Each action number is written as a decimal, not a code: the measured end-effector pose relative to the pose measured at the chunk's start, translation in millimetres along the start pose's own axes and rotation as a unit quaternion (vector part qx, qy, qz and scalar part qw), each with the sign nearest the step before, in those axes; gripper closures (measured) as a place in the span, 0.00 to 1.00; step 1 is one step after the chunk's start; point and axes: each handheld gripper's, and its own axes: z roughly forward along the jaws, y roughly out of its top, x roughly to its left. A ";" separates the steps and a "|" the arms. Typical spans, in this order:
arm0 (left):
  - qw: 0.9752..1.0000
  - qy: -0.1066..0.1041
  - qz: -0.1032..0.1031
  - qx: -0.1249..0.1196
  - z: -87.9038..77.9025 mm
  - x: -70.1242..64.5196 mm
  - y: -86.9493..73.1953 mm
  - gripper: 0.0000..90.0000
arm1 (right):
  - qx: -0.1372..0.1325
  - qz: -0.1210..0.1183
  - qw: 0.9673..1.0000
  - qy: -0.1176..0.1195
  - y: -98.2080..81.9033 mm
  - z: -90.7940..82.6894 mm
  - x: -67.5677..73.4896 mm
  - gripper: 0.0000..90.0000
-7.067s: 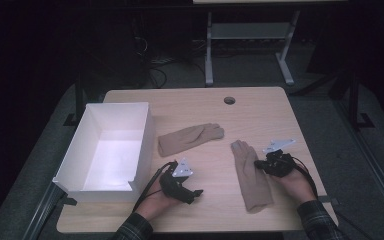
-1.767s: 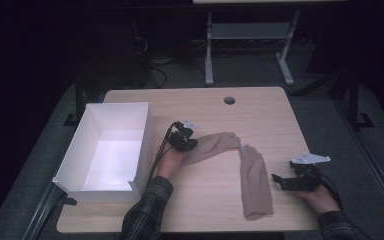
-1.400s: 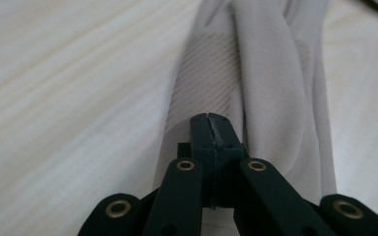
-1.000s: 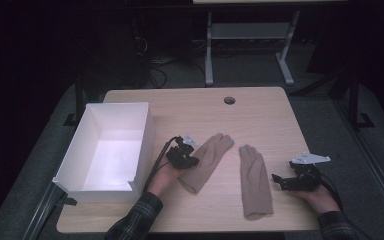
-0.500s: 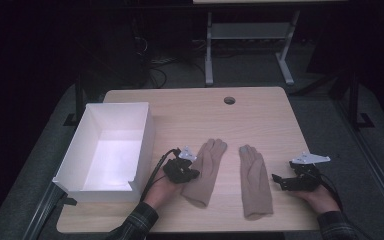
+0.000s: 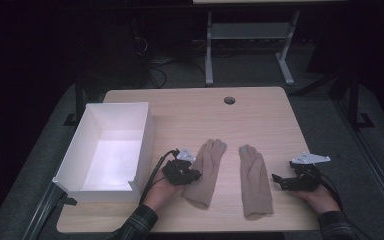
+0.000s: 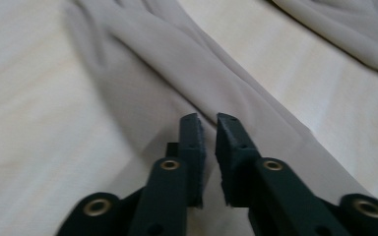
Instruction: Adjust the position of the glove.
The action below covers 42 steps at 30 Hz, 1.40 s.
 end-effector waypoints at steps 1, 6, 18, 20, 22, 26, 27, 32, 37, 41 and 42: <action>1.000 0.005 -0.009 -0.006 -0.4 2.5 1.4 0.87 | 0.000 0.000 1.000 0.000 0.1 0.0 0.1 0.13; 0.999 0.035 -0.026 -0.021 2.8 17.1 9.3 0.72 | 0.001 -0.001 1.000 0.001 0.2 0.1 0.0 0.13; 0.998 0.047 -0.043 -0.020 24.8 37.8 18.1 0.64 | 0.000 0.000 1.000 0.001 0.5 0.4 0.2 0.13; 0.998 0.053 -0.033 -0.011 27.4 35.8 17.2 0.64 | 0.000 0.000 1.000 0.001 0.5 0.4 0.1 0.13; 0.998 0.054 -0.027 -0.014 28.0 34.2 16.9 0.66 | 0.000 0.000 1.000 0.001 0.5 0.3 0.1 0.13; 0.999 0.049 -0.014 -0.015 28.4 31.3 15.8 0.76 | 0.000 0.000 1.000 0.001 0.5 0.3 0.1 0.13; 0.999 0.048 -0.013 -0.012 28.4 30.3 16.1 0.79 | 0.000 0.000 1.000 0.001 0.5 0.4 0.1 0.13; 0.999 0.033 -0.021 -0.012 28.7 30.4 16.0 0.93 | 0.000 0.000 1.000 0.001 0.4 0.4 0.3 0.13; 0.998 0.021 -0.049 -0.021 28.0 33.1 15.2 0.95 | 0.005 -0.007 1.000 0.008 0.2 0.5 1.9 0.09; 0.997 0.004 -0.069 -0.033 24.5 37.9 14.6 0.95 | 0.010 -0.006 1.000 0.021 3.1 -5.4 1.3 0.34; 0.996 -0.001 -0.078 -0.041 23.2 38.0 14.9 0.95 | 0.007 -0.008 0.999 0.032 4.0 -7.6 0.9 0.41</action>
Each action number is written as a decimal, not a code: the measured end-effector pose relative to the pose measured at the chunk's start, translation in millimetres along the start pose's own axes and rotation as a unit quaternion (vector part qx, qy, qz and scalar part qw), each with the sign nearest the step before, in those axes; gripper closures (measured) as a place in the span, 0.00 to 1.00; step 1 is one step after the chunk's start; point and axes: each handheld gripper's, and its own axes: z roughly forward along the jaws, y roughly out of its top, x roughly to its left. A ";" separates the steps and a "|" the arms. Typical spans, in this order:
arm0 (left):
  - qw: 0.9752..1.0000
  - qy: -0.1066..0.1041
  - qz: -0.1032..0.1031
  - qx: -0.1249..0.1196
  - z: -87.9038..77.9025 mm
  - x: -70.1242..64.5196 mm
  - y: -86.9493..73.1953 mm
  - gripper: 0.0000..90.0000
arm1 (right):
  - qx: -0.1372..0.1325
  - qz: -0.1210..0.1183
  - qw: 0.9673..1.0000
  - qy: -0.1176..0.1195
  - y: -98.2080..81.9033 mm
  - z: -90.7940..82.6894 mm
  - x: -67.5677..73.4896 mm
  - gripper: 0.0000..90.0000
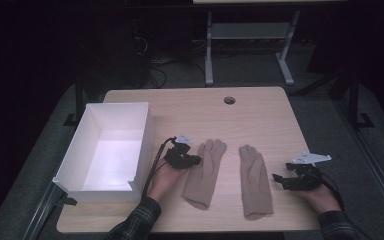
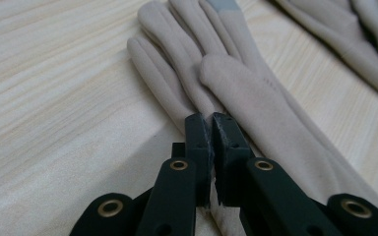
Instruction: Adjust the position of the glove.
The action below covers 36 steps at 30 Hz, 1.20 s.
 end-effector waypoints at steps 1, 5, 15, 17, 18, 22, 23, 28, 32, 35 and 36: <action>1.000 -0.005 0.000 0.001 -2.1 0.8 0.8 0.95 | -0.004 0.000 1.000 0.010 0.9 -2.1 0.6 0.54; 1.000 -0.016 -0.009 -0.007 -8.6 0.0 3.0 0.95 | -0.013 -0.005 0.999 0.048 4.4 -5.8 4.3 0.76; 0.999 -0.040 -0.019 -0.026 -20.7 -8.1 10.2 0.96 | -0.003 -0.022 0.996 0.086 9.2 1.3 15.2 1.00; 0.998 -0.042 -0.019 -0.029 -22.0 -9.0 11.6 0.96 | -0.003 -0.022 0.996 0.091 10.0 2.8 16.9 1.00; 0.998 -0.043 -0.020 -0.031 -22.4 -9.3 12.1 0.96 | 0.000 -0.023 0.996 0.091 10.4 4.0 18.0 1.00; 0.998 -0.047 -0.022 -0.036 -23.4 -10.9 14.0 0.96 | 0.001 -0.035 0.994 0.100 13.5 10.0 23.5 1.00; 0.998 -0.047 -0.022 -0.035 -23.7 -11.1 14.7 0.96 | 0.002 -0.032 0.994 0.103 14.8 10.5 25.2 1.00; 0.998 -0.054 -0.025 -0.034 -20.3 -14.1 16.5 0.96 | 0.002 -0.036 0.993 0.112 18.8 14.9 29.9 1.00; 0.997 -0.065 -0.021 -0.027 -15.4 -20.4 17.1 0.96 | 0.000 -0.044 0.992 0.118 21.4 17.8 34.1 1.00; 0.997 -0.067 -0.018 -0.026 -13.0 -24.0 18.2 0.95 | 0.001 -0.048 0.991 0.121 23.3 19.5 37.0 1.00; 0.997 -0.069 -0.017 -0.026 -12.1 -24.8 18.5 0.96 | 0.001 -0.047 0.991 0.125 23.7 20.0 38.0 1.00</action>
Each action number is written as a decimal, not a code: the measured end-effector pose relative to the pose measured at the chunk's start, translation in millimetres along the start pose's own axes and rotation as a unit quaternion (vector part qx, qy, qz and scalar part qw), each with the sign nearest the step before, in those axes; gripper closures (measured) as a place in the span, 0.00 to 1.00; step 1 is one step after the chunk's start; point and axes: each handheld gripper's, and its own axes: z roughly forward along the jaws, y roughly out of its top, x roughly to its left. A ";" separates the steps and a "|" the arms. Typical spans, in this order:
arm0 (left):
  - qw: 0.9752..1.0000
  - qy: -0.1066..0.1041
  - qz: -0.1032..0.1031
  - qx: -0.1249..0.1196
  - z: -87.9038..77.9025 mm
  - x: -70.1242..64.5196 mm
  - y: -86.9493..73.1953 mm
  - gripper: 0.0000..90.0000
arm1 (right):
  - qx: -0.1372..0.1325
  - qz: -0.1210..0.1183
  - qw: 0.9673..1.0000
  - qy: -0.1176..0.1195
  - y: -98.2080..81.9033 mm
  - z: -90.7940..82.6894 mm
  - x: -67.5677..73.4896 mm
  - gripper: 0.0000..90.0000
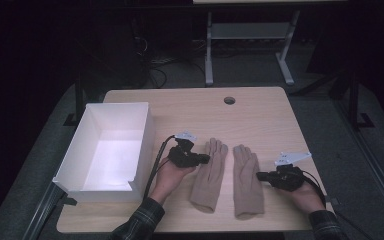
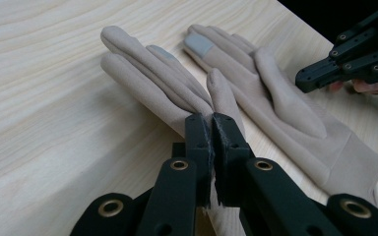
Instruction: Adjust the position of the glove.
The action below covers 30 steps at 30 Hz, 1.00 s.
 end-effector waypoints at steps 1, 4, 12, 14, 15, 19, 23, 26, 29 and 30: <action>1.000 -0.001 -0.001 -0.001 1.2 -1.1 0.1 0.96 | 0.001 0.001 1.000 0.002 0.6 0.6 0.8 1.00; 1.000 -0.003 0.003 0.003 3.8 -2.7 0.2 0.95 | 0.001 -0.006 1.000 0.009 2.1 3.4 2.4 1.00; 1.000 -0.009 0.003 -0.004 7.6 -6.2 4.3 0.95 | 0.002 -0.016 0.999 0.027 10.2 13.9 10.7 1.00; 1.000 -0.010 0.004 -0.005 7.5 -7.5 4.9 0.95 | 0.002 -0.017 0.999 0.030 12.6 17.0 13.3 1.00; 1.000 -0.012 0.004 -0.006 7.2 -8.0 5.3 0.95 | 0.002 -0.017 0.999 0.031 14.0 18.2 14.4 1.00; 1.000 -0.014 0.006 -0.009 5.7 -10.8 8.1 0.95 | 0.005 -0.018 0.999 0.036 16.4 22.1 17.8 1.00; 1.000 -0.024 0.006 -0.013 7.8 -15.8 12.1 0.95 | 0.001 -0.016 0.999 0.039 16.4 23.3 15.8 1.00; 0.999 -0.029 0.011 -0.015 9.9 -21.1 16.3 0.95 | 0.002 -0.016 0.999 0.038 17.8 24.7 17.9 1.00; 0.999 -0.032 0.012 -0.018 12.8 -26.0 20.4 0.95 | 0.004 -0.021 0.999 0.040 21.0 28.8 20.6 1.00; 0.999 -0.034 0.012 -0.017 13.7 -26.9 21.4 0.95 | 0.002 -0.019 0.999 0.041 22.7 30.8 21.7 1.00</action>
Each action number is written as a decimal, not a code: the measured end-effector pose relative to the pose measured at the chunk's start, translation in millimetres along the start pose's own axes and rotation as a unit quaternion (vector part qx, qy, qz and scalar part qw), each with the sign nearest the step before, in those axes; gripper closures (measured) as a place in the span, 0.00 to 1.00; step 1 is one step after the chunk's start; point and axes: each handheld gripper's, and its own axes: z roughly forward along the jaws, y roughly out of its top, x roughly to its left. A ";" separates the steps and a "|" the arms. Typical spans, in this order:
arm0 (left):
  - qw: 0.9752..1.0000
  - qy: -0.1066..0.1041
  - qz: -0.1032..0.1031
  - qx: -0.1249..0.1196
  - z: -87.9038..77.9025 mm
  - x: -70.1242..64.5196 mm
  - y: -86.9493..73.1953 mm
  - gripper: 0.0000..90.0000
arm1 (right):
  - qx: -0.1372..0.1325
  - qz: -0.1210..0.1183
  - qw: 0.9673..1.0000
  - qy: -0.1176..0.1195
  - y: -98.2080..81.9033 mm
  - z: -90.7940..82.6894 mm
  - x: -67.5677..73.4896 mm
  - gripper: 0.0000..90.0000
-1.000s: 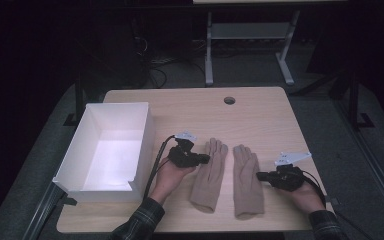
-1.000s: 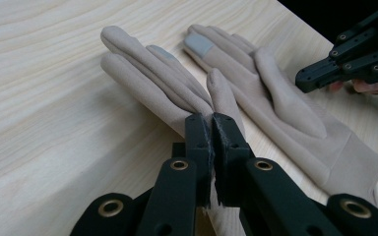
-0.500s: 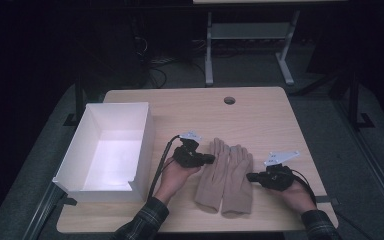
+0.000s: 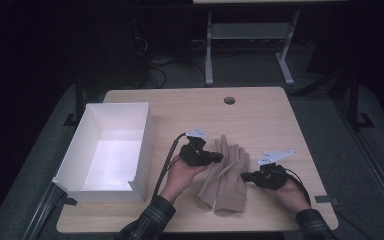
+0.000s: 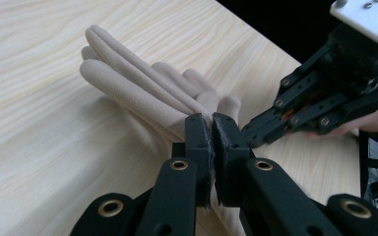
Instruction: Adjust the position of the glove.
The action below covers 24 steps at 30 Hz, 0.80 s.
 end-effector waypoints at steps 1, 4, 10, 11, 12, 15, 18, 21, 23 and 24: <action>1.000 0.000 0.000 0.000 1.4 -1.0 0.7 0.95 | -0.001 -0.003 1.000 0.001 1.9 2.3 1.0 1.00; 1.000 0.000 0.001 0.002 3.8 -2.9 1.7 0.95 | 0.000 -0.010 1.000 0.003 7.9 10.6 5.0 1.00; 1.000 0.001 0.007 0.008 7.4 -7.6 4.5 0.95 | 0.002 -0.020 1.000 0.006 16.4 22.2 13.7 1.00; 1.000 0.003 0.005 0.009 8.8 -8.1 4.3 0.95 | 0.003 -0.023 1.000 0.006 17.5 23.9 14.8 1.00; 1.000 0.003 0.005 0.010 10.1 -8.3 4.0 0.95 | 0.005 -0.024 1.000 0.007 17.9 25.0 15.7 1.00; 1.000 0.003 0.007 0.015 17.6 -9.3 2.5 0.95 | 0.005 -0.024 1.000 0.007 18.0 26.2 16.5 1.00; 1.000 0.000 0.011 0.026 26.2 -11.6 0.0 0.95 | 0.006 -0.025 1.000 0.008 17.4 25.1 15.3 1.00; 0.999 -0.003 0.019 0.030 35.0 -15.3 -1.9 0.95 | 0.006 -0.025 1.000 0.007 16.2 23.0 13.6 1.00; 0.999 -0.002 0.016 0.033 40.0 -17.3 -2.8 0.94 | 0.007 -0.024 1.000 0.006 15.6 21.7 12.8 1.00; 0.999 -0.002 0.017 0.034 41.5 -17.1 -3.2 0.94 | 0.007 -0.024 1.000 0.003 14.9 19.7 11.9 1.00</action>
